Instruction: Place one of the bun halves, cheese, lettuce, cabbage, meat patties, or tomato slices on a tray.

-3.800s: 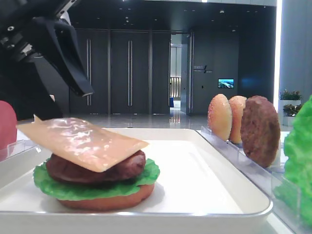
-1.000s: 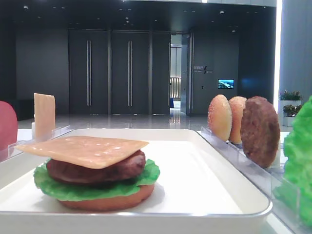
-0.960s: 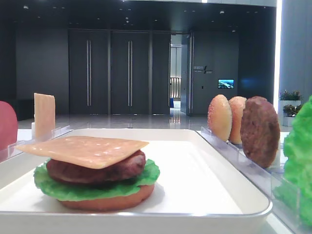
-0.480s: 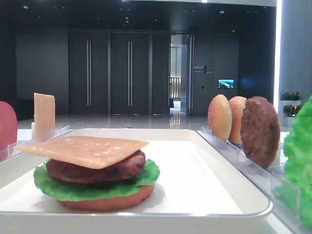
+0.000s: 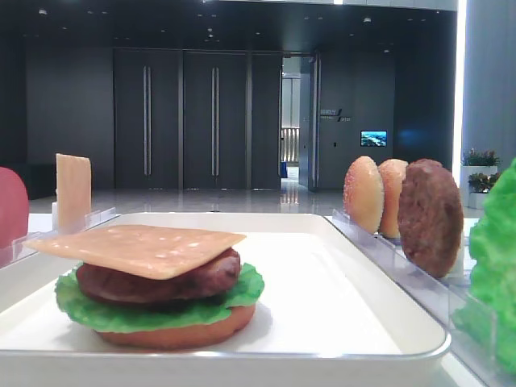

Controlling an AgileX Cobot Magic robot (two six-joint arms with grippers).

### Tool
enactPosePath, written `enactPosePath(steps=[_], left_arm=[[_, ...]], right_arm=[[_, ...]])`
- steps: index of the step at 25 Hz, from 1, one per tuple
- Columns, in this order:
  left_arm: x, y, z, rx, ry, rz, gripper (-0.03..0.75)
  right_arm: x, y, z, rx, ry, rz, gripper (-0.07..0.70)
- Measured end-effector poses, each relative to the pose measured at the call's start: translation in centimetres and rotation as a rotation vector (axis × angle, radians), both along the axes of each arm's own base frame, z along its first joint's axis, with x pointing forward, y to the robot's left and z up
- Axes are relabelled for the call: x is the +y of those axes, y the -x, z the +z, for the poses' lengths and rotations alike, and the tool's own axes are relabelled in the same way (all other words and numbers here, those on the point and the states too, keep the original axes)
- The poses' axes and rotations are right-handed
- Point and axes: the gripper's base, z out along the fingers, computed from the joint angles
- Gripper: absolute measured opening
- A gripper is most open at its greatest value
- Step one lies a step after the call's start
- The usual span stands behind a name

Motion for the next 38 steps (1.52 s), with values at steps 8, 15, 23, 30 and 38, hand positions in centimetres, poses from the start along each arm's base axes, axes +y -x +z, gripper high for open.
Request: enactPosePath(steps=[8,15,23,30,38], left_arm=[[-0.1,0.0,-0.1,-0.005,-0.038,-0.046,0.429],[-0.5,-0.1,-0.1,-0.015,-0.043,-0.095,0.426],[0.4,-1.2,-0.3,-0.09,-0.105,-0.027,0.399],[1.0,-1.3,-0.3,-0.091,-0.072,0.076,0.398],[1.1,-1.3,-0.3,-0.091,-0.059,0.096,0.398]], right_arm=[[0.0,0.0,0.0,0.0,0.0,0.0,0.479],[0.0,0.0,0.0,0.0,0.0,0.0,0.479],[0.0,0.0,0.0,0.0,0.0,0.0,0.479],[0.0,0.0,0.0,0.0,0.0,0.0,0.479],[0.0,0.0,0.0,0.0,0.0,0.0,0.479]])
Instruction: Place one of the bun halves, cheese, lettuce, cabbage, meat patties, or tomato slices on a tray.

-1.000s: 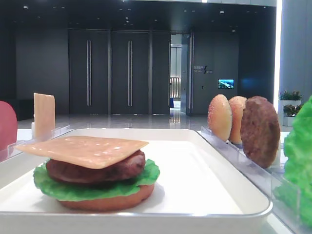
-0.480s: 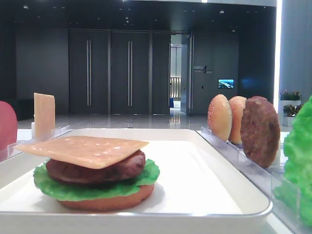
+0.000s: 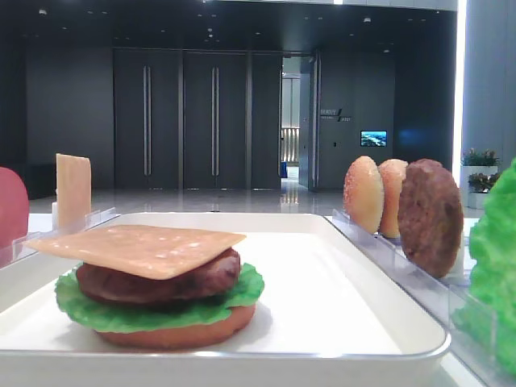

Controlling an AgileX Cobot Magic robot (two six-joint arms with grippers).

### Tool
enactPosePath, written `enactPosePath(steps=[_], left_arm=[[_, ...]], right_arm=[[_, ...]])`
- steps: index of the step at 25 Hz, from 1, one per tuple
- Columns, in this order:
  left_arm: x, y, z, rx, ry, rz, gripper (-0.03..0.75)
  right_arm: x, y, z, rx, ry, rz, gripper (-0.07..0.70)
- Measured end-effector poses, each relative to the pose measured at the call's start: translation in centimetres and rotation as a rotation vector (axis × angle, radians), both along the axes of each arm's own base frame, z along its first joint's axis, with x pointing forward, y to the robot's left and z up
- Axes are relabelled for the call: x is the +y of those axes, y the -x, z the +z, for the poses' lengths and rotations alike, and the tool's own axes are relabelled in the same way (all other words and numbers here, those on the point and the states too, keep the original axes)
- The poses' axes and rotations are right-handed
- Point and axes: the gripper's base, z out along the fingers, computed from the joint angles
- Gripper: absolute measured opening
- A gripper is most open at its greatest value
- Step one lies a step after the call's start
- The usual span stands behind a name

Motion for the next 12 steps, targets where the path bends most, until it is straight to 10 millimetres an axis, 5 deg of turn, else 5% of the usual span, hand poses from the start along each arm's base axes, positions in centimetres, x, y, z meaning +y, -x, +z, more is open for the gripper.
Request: enactPosePath(steps=[12], left_arm=[[0.02,0.0,0.01,-0.001,-0.001,0.001,0.389]], right_arm=[[0.0,0.0,0.0,0.0,0.0,0.0,0.479]])
